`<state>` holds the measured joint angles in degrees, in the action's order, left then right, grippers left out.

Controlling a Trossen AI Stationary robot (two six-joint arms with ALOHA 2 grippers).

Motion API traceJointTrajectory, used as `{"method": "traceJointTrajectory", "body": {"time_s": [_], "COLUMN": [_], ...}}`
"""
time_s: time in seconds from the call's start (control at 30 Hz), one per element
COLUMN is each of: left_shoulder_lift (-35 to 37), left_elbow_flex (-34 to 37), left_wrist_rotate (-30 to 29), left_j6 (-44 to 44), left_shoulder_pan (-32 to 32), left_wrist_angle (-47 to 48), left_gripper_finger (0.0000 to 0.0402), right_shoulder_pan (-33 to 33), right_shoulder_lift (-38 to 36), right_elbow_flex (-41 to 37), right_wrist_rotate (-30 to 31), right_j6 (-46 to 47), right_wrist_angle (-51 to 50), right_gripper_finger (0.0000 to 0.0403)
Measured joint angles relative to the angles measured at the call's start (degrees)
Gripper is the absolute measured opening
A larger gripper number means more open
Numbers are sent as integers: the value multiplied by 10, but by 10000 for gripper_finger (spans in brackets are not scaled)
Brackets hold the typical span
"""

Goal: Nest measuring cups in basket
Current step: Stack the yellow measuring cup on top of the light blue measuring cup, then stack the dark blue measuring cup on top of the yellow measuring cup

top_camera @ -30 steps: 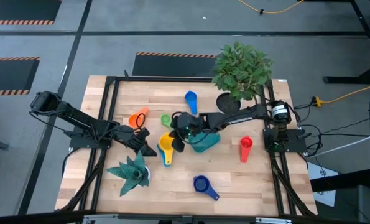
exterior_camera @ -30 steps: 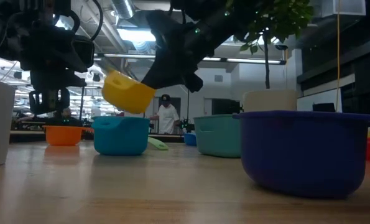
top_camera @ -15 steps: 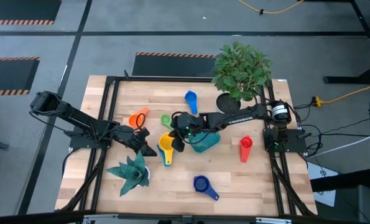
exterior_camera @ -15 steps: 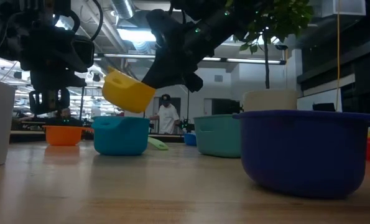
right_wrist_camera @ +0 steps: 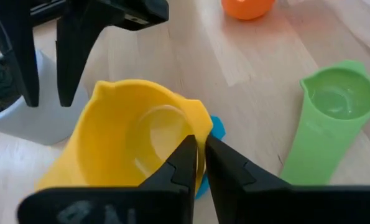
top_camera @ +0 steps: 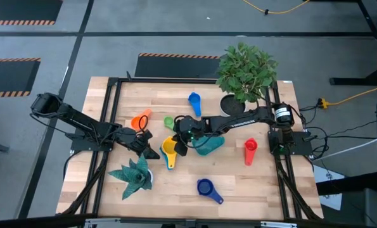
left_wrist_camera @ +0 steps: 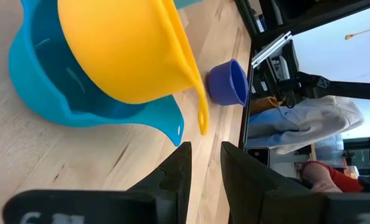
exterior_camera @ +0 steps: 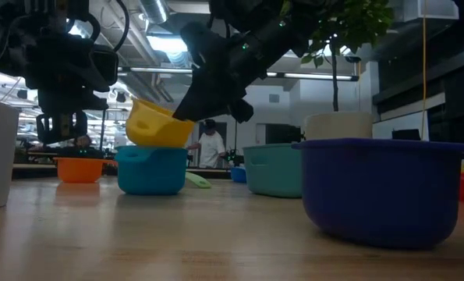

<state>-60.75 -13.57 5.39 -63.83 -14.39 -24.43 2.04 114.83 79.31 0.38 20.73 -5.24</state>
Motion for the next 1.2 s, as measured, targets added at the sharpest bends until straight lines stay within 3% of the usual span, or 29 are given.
{"method": "traceJointTrajectory", "body": {"time_s": [0.23,0.5,0.73,1.03,1.2], "left_shoulder_lift": [0,0,0,0,0], "left_elbow_flex": [0,0,0,0,0], "left_wrist_rotate": [0,0,0,0,-3], "left_j6": [0,0,0,0,0], "left_shoulder_pan": [0,0,0,0,0], "left_wrist_angle": [0,0,0,0,0], "left_gripper_finger": [79,79,79,79,79], "right_shoulder_pan": [0,0,-2,10,47], "right_shoulder_lift": [0,0,-2,-63,-95], "right_elbow_flex": [0,0,0,0,0], "right_wrist_rotate": [0,0,-7,-179,-231], "right_j6": [1,0,-12,-93,-130], "right_wrist_angle": [7,13,9,-33,-106], "right_gripper_finger": [43,89,96,97,97]}}
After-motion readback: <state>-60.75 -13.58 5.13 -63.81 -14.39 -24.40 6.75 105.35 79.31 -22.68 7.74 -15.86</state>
